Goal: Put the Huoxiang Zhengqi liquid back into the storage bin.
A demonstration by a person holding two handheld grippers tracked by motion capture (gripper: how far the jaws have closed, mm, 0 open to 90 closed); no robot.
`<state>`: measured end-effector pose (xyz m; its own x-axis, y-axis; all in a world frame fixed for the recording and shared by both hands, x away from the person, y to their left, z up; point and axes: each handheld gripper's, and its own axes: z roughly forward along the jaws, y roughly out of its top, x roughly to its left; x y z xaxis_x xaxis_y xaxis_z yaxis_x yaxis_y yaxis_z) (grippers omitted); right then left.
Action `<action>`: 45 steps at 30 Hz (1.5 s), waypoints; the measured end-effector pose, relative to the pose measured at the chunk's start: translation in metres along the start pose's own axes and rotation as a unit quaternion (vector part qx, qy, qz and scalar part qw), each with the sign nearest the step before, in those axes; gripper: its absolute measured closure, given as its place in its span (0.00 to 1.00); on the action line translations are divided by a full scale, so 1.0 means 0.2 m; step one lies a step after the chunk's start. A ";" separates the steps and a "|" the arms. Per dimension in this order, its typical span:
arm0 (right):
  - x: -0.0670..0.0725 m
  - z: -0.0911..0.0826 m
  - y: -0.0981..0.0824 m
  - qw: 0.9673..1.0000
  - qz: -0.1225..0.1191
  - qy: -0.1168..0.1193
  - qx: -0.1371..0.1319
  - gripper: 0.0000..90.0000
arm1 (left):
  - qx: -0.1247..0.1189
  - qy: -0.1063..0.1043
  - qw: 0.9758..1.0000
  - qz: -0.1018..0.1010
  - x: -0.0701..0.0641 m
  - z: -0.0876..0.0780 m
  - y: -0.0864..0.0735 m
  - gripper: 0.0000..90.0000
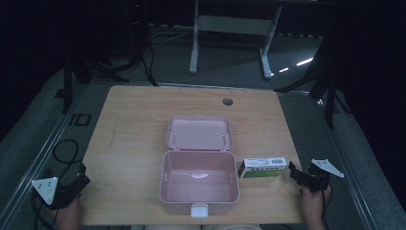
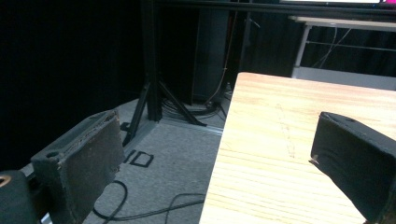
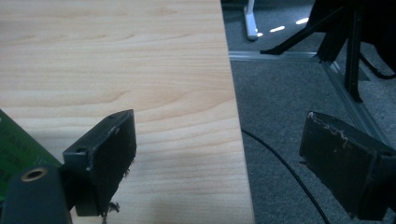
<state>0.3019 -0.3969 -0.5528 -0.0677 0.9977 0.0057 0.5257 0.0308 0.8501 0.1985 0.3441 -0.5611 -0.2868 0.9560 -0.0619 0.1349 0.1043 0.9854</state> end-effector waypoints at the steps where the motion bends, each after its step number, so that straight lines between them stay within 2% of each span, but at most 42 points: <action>1: 0.00 0.00 0.00 1.000 0.000 0.000 0.000 0.12 | 0.003 -0.002 1.000 -0.001 0.00 0.00 0.00 0.03; 5: 0.01 0.01 0.00 1.000 -0.015 0.006 0.019 0.12 | 0.003 -0.001 1.000 -0.001 0.00 0.00 0.00 0.03; 6: 0.01 0.02 0.01 0.999 -0.023 0.022 0.033 0.12 | 0.005 0.001 1.000 0.001 0.00 0.00 0.00 0.03; 7: 0.01 0.02 0.01 0.999 -0.023 0.022 0.033 0.12 | 0.005 0.001 1.000 0.001 0.00 0.00 0.00 0.03; 8: 0.01 0.03 0.01 0.998 -0.028 0.032 0.051 0.12 | 0.006 0.001 1.000 0.004 0.00 0.01 0.00 0.03; 9: 0.01 0.03 0.01 0.998 -0.028 0.032 0.051 0.12 | 0.006 0.001 1.000 0.004 0.00 0.01 0.00 0.03; 10: -0.01 0.03 0.02 0.997 -0.022 0.048 0.064 0.12 | 0.006 0.000 1.000 0.004 0.00 0.00 0.00 0.03; 11: -0.01 0.03 0.02 0.997 -0.022 0.048 0.064 0.12 | 0.006 0.001 1.000 0.004 -0.01 0.00 0.00 0.03; 12: -0.02 0.03 0.03 0.995 -0.017 0.061 0.083 0.12 | 0.006 0.002 1.000 0.002 0.00 0.00 0.00 0.03; 13: -0.02 0.03 0.03 0.995 -0.017 0.061 0.083 0.12 | 0.006 0.002 1.000 0.002 0.00 0.00 0.00 0.03; 14: -0.02 0.02 0.03 0.993 -0.019 0.071 0.090 0.12 | 0.006 0.002 1.000 0.002 0.00 0.00 0.00 0.03; 16: -0.02 0.01 0.04 0.990 -0.034 0.081 0.113 0.12 | 0.007 0.002 1.000 0.003 0.00 0.01 0.00 0.03; 17: -0.02 0.01 0.05 0.987 -0.056 0.080 0.127 0.12 | 0.007 0.001 1.000 0.004 -0.01 0.00 0.00 0.03; 18: -0.01 -0.01 0.06 0.982 -0.079 0.088 0.151 0.12 | 0.004 -0.003 1.000 0.004 -0.01 0.00 0.00 0.03; 19: -0.01 -0.01 0.06 0.982 -0.079 0.088 0.151 0.12 | 0.004 -0.003 1.000 0.004 -0.01 0.00 0.00 0.03; 23: 0.01 -0.03 0.08 0.968 -0.119 0.116 0.185 0.12 | 0.009 -0.007 1.000 0.014 -0.01 0.01 0.00 0.03; 25: 0.02 -0.04 0.09 0.961 -0.138 0.134 0.199 0.12 | 0.011 -0.006 1.000 0.024 -0.02 0.01 0.00 0.03; 26: 0.04 -0.06 0.10 0.954 -0.155 0.144 0.214 0.12 | 0.011 -0.007 1.000 0.028 -0.03 0.01 0.00 0.03; 27: 0.04 -0.06 0.10 0.954 -0.155 0.144 0.214 0.12 | 0.011 -0.007 0.999 0.030 -0.03 0.01 0.00 0.03; 28: 0.05 -0.07 0.11 0.945 -0.172 0.158 0.229 0.12 | 0.012 -0.007 0.999 0.031 -0.03 0.01 0.00 0.03; 29: 0.05 -0.07 0.11 0.945 -0.172 0.158 0.229 0.12 | 0.013 -0.007 0.999 0.032 -0.03 0.01 0.00 0.03; 30: 0.06 -0.08 0.11 0.936 -0.188 0.172 0.243 0.12 | 0.012 -0.007 0.999 0.031 -0.03 0.01 0.00 0.03; 31: 0.06 -0.08 0.11 0.936 -0.188 0.172 0.243 0.12 | 0.012 -0.007 0.999 0.031 -0.03 0.01 0.00 0.03; 34: 0.07 -0.11 0.13 0.925 -0.215 0.183 0.254 0.15 | 0.015 -0.008 0.999 0.029 -0.03 0.01 0.00 0.03; 35: 0.08 -0.12 0.14 0.920 -0.221 0.188 0.264 0.14 | 0.015 -0.007 0.999 0.028 -0.03 0.02 0.00 0.03; 36: 0.08 -0.13 0.14 0.914 -0.228 0.194 0.274 0.14 | 0.015 -0.007 0.999 0.028 -0.03 0.02 0.00 0.03; 37: 0.09 -0.14 0.15 0.906 -0.239 0.202 0.284 0.14 | 0.016 -0.007 0.999 0.028 -0.03 0.02 0.00 0.03; 38: 0.10 -0.15 0.15 0.902 -0.247 0.207 0.287 0.14 | 0.015 -0.008 0.999 0.028 -0.03 0.02 0.00 0.03; 39: 0.11 -0.16 0.16 0.895 -0.256 0.218 0.294 0.14 | 0.015 -0.007 0.999 0.029 -0.03 0.02 0.00 0.03; 40: 0.13 -0.18 0.17 0.882 -0.272 0.232 0.308 0.14 | 0.016 -0.007 0.999 0.030 -0.03 0.02 0.00 0.03; 41: 0.13 -0.18 0.17 0.882 -0.272 0.232 0.308 0.14 | 0.015 -0.007 0.999 0.030 -0.03 0.01 0.00 0.03; 42: 0.15 -0.19 0.17 0.866 -0.293 0.246 0.323 0.14 | 0.015 -0.006 0.999 0.030 -0.03 0.01 0.00 0.03; 43: 0.15 -0.19 0.17 0.866 -0.293 0.246 0.323 0.14 | 0.016 -0.007 0.999 0.030 -0.03 0.02 0.00 0.03; 44: 0.17 -0.19 0.17 0.850 -0.317 0.251 0.338 0.14 | 0.016 -0.007 0.999 0.030 -0.03 0.02 0.00 0.03; 45: 0.17 -0.19 0.17 0.850 -0.317 0.251 0.338 0.14 | 0.016 -0.006 0.999 0.031 -0.03 0.01 0.00 0.03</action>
<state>0.2855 -0.3637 -0.5028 -0.7838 0.6204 0.0281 0.6035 0.7503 0.2698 0.2030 0.3390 -0.5614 -0.2651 0.9642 -0.0039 0.1813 0.0538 0.9820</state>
